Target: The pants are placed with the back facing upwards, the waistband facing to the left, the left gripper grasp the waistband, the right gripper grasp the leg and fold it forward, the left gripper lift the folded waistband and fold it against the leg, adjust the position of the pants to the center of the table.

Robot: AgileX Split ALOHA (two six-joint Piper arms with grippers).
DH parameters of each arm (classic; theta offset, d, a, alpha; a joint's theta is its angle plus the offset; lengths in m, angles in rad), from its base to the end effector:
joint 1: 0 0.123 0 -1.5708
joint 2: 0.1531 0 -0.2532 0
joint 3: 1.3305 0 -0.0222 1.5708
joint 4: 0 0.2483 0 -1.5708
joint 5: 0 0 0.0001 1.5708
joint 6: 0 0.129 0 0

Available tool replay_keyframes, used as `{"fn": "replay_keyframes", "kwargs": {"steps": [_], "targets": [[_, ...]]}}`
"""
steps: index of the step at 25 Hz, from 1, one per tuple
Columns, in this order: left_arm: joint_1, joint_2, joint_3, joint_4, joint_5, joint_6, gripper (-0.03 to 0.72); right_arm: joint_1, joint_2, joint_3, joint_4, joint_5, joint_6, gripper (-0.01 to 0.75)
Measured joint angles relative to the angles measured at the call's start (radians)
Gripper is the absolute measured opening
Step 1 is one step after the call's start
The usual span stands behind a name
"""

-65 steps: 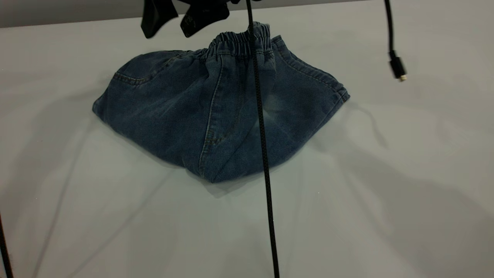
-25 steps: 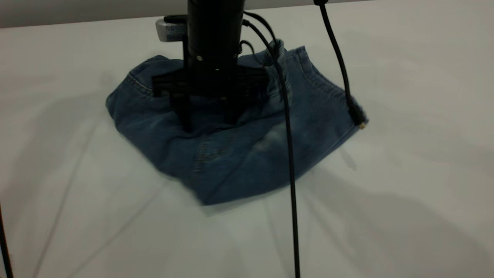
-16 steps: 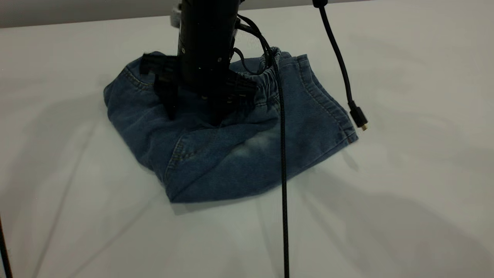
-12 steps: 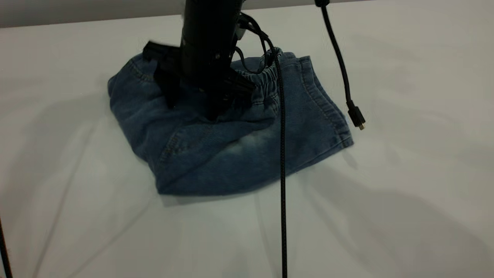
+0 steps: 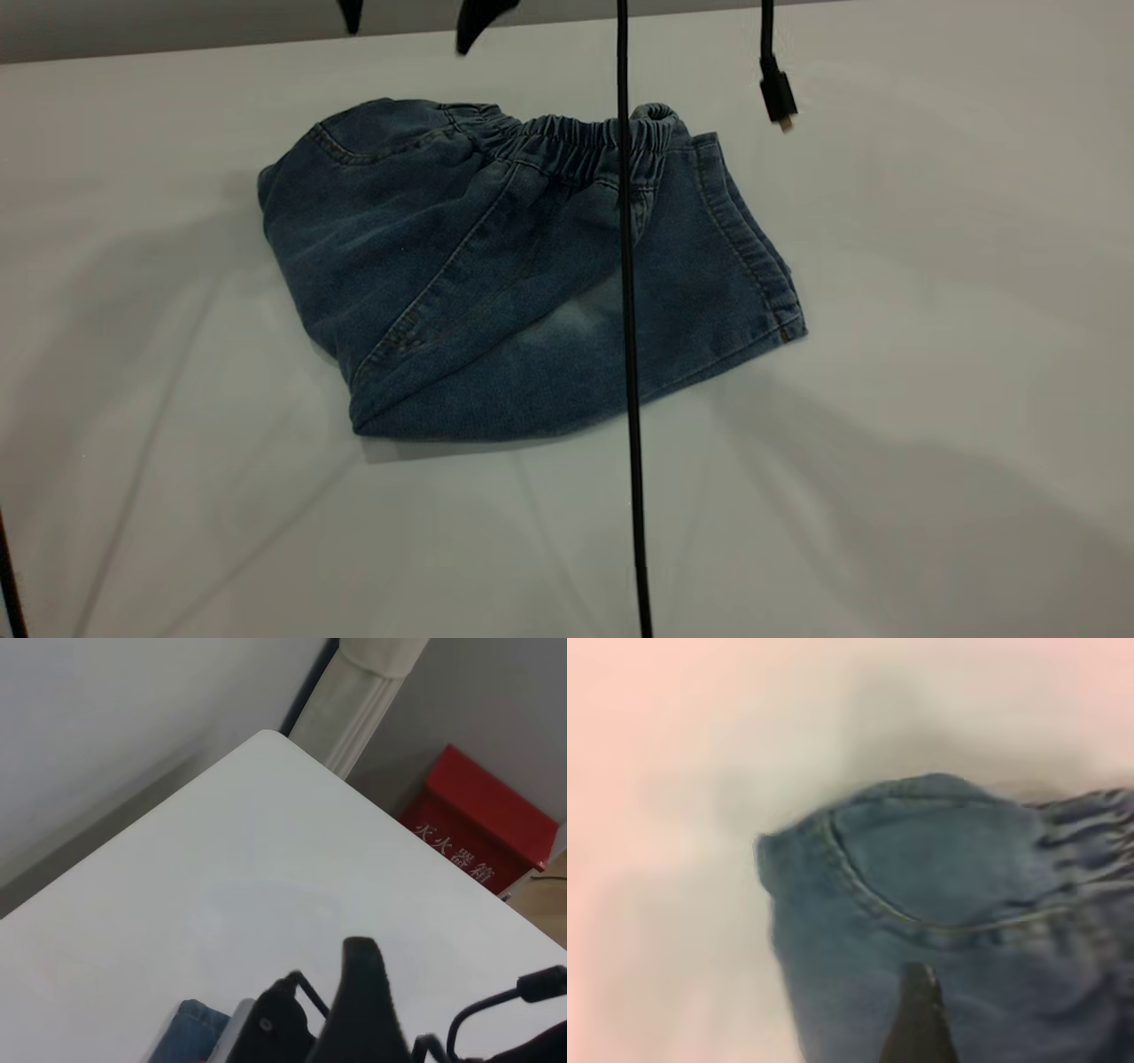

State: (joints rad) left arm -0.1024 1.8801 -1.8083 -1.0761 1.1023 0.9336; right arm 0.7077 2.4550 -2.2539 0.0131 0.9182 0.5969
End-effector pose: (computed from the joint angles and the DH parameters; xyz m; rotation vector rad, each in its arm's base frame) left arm 0.4073 -0.1437 0.3219 0.7950 1.9859 -0.9501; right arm 0.4044 0.3477 0.1348 -0.1418 2.6796 0.4631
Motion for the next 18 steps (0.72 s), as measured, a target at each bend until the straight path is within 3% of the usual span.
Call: {"fn": "replay_keyframes", "kwargs": {"steps": [6, 10, 14, 18], "targets": [[0.000, 0.000, 0.000, 0.001, 0.000, 0.001, 0.498, 0.012, 0.033, -0.005, -0.019, 0.166, -0.400, 0.476], [0.000, 0.000, 0.000, 0.001, 0.000, 0.001, 0.498, 0.011, 0.064, -0.006, -0.076, 0.197, -0.590, 0.476], [0.000, 0.000, 0.001, 0.001, 0.000, 0.001, 0.498, 0.011, 0.111, -0.006, -0.141, 0.204, -0.655, 0.476], [0.000, 0.000, 0.001, 0.001, 0.000, 0.001, 0.498, 0.011, 0.170, -0.006, -0.199, 0.247, -0.597, 0.476]]}}
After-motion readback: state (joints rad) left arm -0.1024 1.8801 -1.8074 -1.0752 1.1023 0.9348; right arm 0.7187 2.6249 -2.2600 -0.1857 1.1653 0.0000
